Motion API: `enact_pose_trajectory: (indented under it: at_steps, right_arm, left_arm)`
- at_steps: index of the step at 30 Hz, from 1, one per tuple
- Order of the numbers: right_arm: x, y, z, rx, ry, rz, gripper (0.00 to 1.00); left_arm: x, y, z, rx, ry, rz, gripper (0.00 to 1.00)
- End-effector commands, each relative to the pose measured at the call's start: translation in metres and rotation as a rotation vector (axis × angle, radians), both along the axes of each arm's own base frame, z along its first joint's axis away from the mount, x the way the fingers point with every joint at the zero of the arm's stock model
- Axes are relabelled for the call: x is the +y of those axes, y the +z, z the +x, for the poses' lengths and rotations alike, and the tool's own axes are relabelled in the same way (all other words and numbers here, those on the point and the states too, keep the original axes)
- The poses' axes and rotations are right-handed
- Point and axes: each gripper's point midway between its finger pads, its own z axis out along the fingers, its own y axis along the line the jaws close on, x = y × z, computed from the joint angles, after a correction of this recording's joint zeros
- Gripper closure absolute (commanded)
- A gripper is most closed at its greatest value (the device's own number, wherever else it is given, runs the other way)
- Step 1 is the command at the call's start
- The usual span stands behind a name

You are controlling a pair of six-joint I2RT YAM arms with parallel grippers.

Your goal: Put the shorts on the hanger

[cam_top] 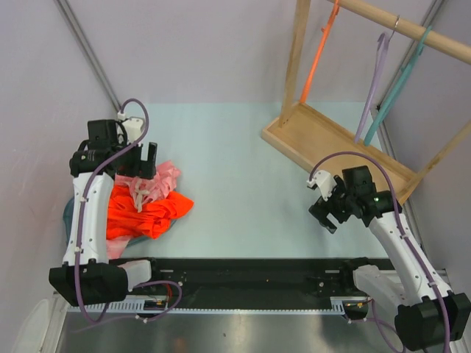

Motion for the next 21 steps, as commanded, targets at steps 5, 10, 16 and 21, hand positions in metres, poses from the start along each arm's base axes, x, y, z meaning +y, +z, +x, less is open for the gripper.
enact_pose_trajectory:
  at_steps: [5, 10, 16, 21]
  right_arm:
    - [0.024, 0.023, 0.009, -0.019, 0.104, 0.030, 0.00]
    - [0.035, 0.035, 0.007, -0.016, 0.151, 0.036, 0.00]
    - [0.045, 0.035, 0.000, 0.014, 0.208, 0.017, 0.00]
    - [0.057, 0.030, 0.000, 0.054, 0.260, 0.001, 0.00]
  left_arm:
    - [-0.007, -0.002, 0.000, 0.065, -0.136, 0.004, 0.00]
    - [-0.012, -0.017, -0.047, 0.181, -0.251, 0.035, 0.00]
    - [0.017, -0.026, -0.097, 0.298, -0.216, 0.201, 0.00]
    - [0.064, -0.030, -0.121, 0.409, -0.184, 0.436, 0.00]
